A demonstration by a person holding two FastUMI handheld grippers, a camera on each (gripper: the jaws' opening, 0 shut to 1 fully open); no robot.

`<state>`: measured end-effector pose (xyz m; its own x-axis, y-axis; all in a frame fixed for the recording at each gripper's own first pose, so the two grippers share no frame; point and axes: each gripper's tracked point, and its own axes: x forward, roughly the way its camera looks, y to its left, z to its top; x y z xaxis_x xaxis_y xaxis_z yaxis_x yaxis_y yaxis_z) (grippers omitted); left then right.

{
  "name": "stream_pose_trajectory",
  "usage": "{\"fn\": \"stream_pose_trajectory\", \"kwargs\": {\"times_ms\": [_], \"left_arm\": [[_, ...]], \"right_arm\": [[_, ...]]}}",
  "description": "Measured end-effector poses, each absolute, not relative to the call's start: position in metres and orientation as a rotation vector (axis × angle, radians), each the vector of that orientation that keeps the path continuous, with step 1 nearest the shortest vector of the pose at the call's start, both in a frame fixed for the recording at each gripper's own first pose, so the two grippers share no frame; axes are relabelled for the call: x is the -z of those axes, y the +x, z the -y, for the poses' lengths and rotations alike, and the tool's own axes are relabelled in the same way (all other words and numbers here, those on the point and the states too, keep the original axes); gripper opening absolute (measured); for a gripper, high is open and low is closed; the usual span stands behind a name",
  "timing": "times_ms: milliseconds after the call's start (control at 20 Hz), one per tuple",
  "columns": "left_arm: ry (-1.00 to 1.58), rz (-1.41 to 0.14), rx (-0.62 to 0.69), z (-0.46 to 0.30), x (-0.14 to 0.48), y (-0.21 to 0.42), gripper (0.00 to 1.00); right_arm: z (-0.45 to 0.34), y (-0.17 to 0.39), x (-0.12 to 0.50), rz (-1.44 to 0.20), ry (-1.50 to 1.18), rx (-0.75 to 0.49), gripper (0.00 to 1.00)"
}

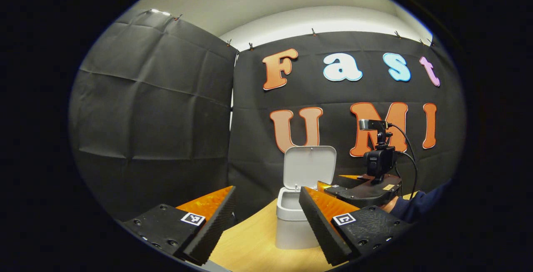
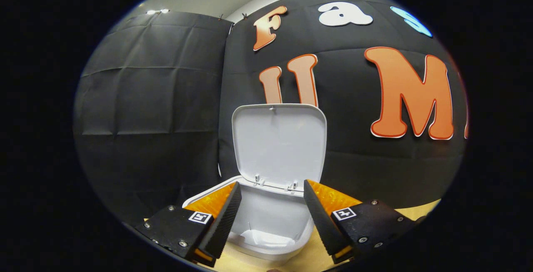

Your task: Press the lid of the desktop garbage bin to open it, pick up the crumpled paper on the desktop and throw it into the bin, then pick up the pop can on the desktop and drop it into the bin, and finally close the garbage bin lid.

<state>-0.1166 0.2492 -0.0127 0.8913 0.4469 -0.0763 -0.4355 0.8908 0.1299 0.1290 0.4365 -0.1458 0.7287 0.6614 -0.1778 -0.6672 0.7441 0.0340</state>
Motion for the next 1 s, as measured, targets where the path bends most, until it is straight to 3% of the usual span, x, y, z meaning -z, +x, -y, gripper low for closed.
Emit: {"fn": "stream_pose_trajectory", "kwargs": {"times_ms": [50,400,1000], "left_arm": [[0.107,-0.109,-0.445,-0.244,0.017,-0.112,0.99],[0.064,-0.135,-0.265,-0.182,0.042,-0.071,0.96],[0.009,-0.212,0.061,-0.055,0.107,-0.015,0.96]], "right_arm": [[-0.429,0.13,0.143,-0.175,-0.033,-0.722,0.92],[-0.343,0.136,0.115,-0.132,-0.02,-0.612,0.94],[-0.141,0.131,0.088,-0.098,-0.064,-0.275,0.94]]}}
